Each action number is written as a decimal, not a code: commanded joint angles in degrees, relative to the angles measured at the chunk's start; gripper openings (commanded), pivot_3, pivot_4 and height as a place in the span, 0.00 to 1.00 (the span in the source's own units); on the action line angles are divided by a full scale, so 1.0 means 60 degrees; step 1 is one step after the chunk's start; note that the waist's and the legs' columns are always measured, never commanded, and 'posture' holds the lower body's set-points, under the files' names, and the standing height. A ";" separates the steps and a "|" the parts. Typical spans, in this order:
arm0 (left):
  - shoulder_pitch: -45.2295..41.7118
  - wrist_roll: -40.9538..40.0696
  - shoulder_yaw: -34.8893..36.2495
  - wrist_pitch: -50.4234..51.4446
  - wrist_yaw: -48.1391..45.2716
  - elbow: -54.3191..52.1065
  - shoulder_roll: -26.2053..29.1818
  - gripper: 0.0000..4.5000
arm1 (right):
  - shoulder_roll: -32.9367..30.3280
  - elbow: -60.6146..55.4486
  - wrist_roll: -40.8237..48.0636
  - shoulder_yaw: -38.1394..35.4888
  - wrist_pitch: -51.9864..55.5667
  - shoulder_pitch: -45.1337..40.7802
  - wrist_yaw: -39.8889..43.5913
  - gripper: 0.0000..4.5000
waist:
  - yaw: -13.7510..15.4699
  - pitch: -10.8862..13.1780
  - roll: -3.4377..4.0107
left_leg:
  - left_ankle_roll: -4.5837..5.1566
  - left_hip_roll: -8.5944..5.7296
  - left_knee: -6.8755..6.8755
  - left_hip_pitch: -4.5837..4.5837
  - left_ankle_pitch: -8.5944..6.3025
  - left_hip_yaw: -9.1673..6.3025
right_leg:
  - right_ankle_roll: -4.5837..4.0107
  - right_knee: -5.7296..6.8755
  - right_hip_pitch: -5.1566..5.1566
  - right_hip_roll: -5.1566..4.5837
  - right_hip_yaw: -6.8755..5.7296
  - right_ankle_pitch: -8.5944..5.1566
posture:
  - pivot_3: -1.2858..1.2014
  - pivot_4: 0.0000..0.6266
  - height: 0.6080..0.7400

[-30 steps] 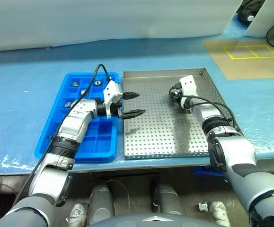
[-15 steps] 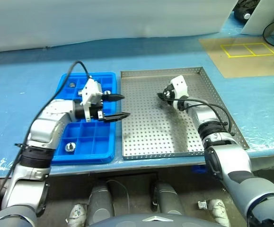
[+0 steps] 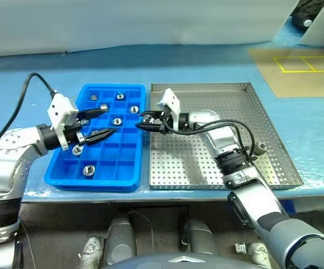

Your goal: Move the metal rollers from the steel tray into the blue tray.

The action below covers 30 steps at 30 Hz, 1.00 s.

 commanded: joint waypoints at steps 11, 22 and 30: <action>0.2080 -0.0565 0.1841 0.0457 0.1238 -0.1674 0.0122 0.85 | 0.1889 0.2838 -0.0394 0.0157 -0.1985 -0.1306 -0.0253 0.38 | 0.0464 0.0000 -0.0005 | -0.0017 0.0005 -0.0035 -0.0009 0.0009 -0.0028 | -0.0026 -0.0003 0.0000 -0.0001 -0.0042 -0.0026 | 0.63 0.24 1.00; 0.2104 -0.0563 0.1639 0.0364 0.1367 -0.1524 0.0182 0.85 | 0.1795 0.1929 -0.0586 0.1123 -0.1139 -0.0246 0.0775 0.38 | 0.0540 -0.0003 -0.0009 | -0.0024 0.0005 -0.0036 0.0004 0.0012 -0.0046 | -0.0023 0.0017 0.0007 0.0002 -0.0045 -0.0028 | 0.62 0.24 1.00; 0.2014 -0.0594 0.1508 0.0366 0.1388 -0.1541 0.0167 0.85 | 0.2100 0.2431 -0.0689 0.1040 -0.1367 -0.0424 0.0465 0.38 | 0.0533 -0.0003 -0.0011 | -0.0025 0.0004 -0.0036 0.0007 0.0013 -0.0047 | -0.0021 0.0020 0.0008 0.0002 -0.0043 -0.0029 | 0.62 0.24 1.00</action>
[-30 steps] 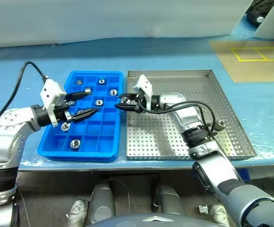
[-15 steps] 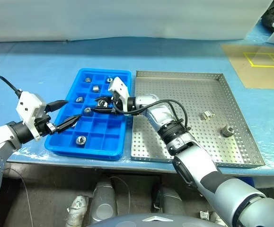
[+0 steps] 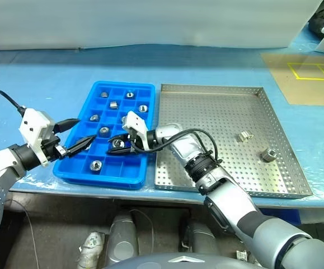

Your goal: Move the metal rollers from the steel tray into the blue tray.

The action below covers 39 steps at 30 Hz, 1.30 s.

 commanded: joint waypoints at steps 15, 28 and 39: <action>-0.0574 -0.0120 -0.0373 -0.0190 -0.0059 0.0050 0.0021 0.85 | 0.0257 0.0592 -0.0032 -0.0774 -0.0543 -0.0734 -0.0835 0.81 | -0.0013 -0.0001 -0.0002 | -0.0007 0.0000 0.0000 0.0006 0.0004 -0.0001 | -0.0001 0.0018 0.0002 0.0000 -0.0001 0.0001 | 0.60 0.24 1.00; -0.4617 0.0524 -0.3571 -0.1150 -0.1485 0.3119 -0.1434 0.85 | -0.2826 -0.4241 0.2099 -0.3195 0.3119 0.0282 -0.1201 0.81 | -0.0264 -0.0009 -0.0012 | -0.0030 -0.0005 0.0034 0.0030 0.0022 0.0007 | -0.0003 0.0027 0.0032 0.0006 0.0018 0.0006 | 0.44 0.24 1.00; -0.7480 0.1566 -0.5159 -0.3300 -0.3004 0.7175 -0.4273 0.85 | -0.5217 -0.5972 0.1421 -0.5058 0.3368 0.3160 -0.4305 0.81 | -0.1094 -0.0014 -0.0020 | -0.0039 -0.0020 0.0058 0.0042 0.0031 0.0043 | 0.0012 0.0004 0.0045 0.0024 0.0092 0.0013 | 0.34 0.24 1.00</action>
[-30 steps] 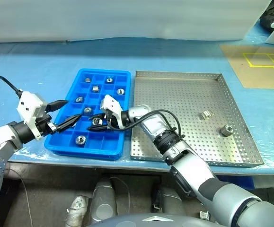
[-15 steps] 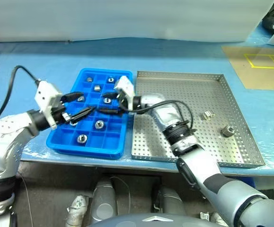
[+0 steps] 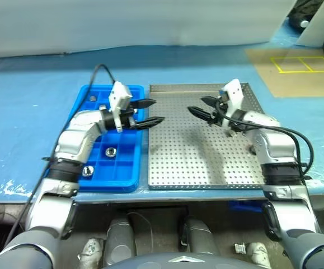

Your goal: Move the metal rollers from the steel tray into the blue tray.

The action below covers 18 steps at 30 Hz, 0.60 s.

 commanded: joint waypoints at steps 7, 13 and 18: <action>-0.0883 0.0309 -0.0295 -0.0927 -0.1167 0.1209 -0.0904 0.85 | -0.0074 -0.0884 0.0059 -0.0797 -0.0090 0.1318 -0.1561 0.81 | -0.0687 -0.0001 0.0001 | 0.0059 0.0017 0.0006 0.0027 -0.0036 0.0014 | 0.0002 -0.0017 -0.0001 0.0065 0.0053 0.0003 | 0.32 0.24 1.00; -0.0853 0.0416 -0.0277 -0.0957 -0.1236 0.1186 -0.1142 0.85 | -0.0069 -0.0160 -0.0067 -0.0642 -0.0437 0.1433 -0.1787 0.81 | -0.0720 -0.0001 0.0001 | 0.0085 0.0015 0.0066 0.0027 -0.0053 0.0015 | 0.0004 -0.0016 0.0023 0.0064 0.0070 0.0013 | 0.32 0.24 1.00; -0.0731 0.0480 -0.0234 -0.0936 -0.1226 0.1036 -0.1126 0.85 | 0.0006 0.0616 -0.0183 -0.0424 -0.0778 0.1296 -0.1836 0.81 | -0.0716 -0.0001 0.0001 | 0.0126 0.0005 0.0130 0.0017 -0.0080 0.0016 | 0.0004 -0.0017 0.0045 0.0062 0.0100 0.0013 | 0.33 0.24 1.00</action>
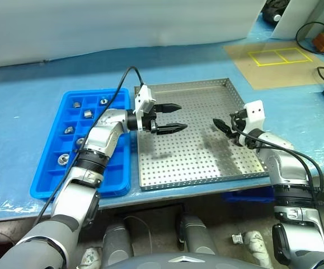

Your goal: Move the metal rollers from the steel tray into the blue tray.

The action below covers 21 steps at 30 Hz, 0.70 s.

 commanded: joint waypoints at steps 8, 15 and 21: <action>0.0174 0.0082 0.0040 -0.0090 -0.0056 -0.0641 0.0240 0.85 | 0.0218 0.1647 -0.0396 0.0370 -0.1101 -0.0488 -0.0138 0.81 | -0.0002 0.0000 0.0000 | 0.0007 -0.0003 0.0010 -0.0003 -0.0005 0.0001 | -0.0001 0.0000 0.0002 0.0000 0.0008 0.0001 | 0.34 0.24 1.00; 0.0293 0.0582 -0.0126 -0.0548 -0.0080 -0.0471 0.0440 0.85 | 0.0410 0.1998 -0.0555 0.0494 -0.1466 -0.0721 -0.0307 0.68 | 0.0008 0.0000 0.0000 | 0.0009 -0.0002 0.0008 -0.0007 -0.0007 0.0001 | -0.0001 -0.0004 0.0002 0.0000 0.0006 0.0001 | 0.35 0.24 1.00; 0.0304 0.0646 -0.0093 -0.0644 -0.0137 -0.0367 0.0482 0.85 | 0.0448 0.1868 -0.0549 0.0557 -0.1468 -0.0690 -0.0277 0.37 | 0.0009 0.0000 0.0000 | 0.0009 -0.0001 0.0006 -0.0007 -0.0007 0.0001 | -0.0001 -0.0005 0.0002 0.0000 0.0005 0.0001 | 0.35 0.24 1.00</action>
